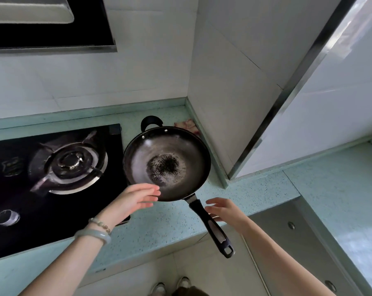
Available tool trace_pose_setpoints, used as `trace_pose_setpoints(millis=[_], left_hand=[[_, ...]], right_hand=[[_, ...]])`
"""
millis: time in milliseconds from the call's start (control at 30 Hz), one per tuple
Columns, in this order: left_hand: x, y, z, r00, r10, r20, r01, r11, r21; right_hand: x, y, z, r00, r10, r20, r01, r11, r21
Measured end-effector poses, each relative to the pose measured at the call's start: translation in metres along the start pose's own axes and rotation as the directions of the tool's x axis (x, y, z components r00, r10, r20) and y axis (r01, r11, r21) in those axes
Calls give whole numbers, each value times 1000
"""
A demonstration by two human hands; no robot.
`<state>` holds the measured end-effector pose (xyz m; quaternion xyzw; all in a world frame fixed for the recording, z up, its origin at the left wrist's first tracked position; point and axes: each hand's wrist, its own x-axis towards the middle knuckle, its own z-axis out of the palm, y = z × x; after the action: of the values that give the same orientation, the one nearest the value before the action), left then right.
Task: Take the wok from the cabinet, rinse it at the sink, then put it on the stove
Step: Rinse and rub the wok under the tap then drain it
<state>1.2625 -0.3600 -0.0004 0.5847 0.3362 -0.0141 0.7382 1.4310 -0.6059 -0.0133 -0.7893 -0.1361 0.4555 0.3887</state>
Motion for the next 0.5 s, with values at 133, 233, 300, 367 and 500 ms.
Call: trace_pose_setpoints(millis=[133, 233, 300, 367, 500], left_hand=[[11, 26, -32, 982, 148, -117, -132, 982, 136], [27, 43, -48, 968, 186, -171, -146, 964, 222], [42, 54, -60, 962, 196, -189, -148, 959, 243], [63, 65, -72, 959, 201, -201, -151, 959, 242], [120, 92, -97, 957, 190, -220, -148, 970, 192]], right_hand=[[8, -1, -3, 1000, -11, 22, 12, 1000, -15], [12, -1, -4, 1000, -3, 18, 3, 1000, -3], [12, -2, -2, 1000, 10, 11, -10, 1000, 3], [9, -2, 0, 1000, 23, -4, -23, 1000, -3], [0, -2, 5, 995, 88, -55, -92, 993, -76]])
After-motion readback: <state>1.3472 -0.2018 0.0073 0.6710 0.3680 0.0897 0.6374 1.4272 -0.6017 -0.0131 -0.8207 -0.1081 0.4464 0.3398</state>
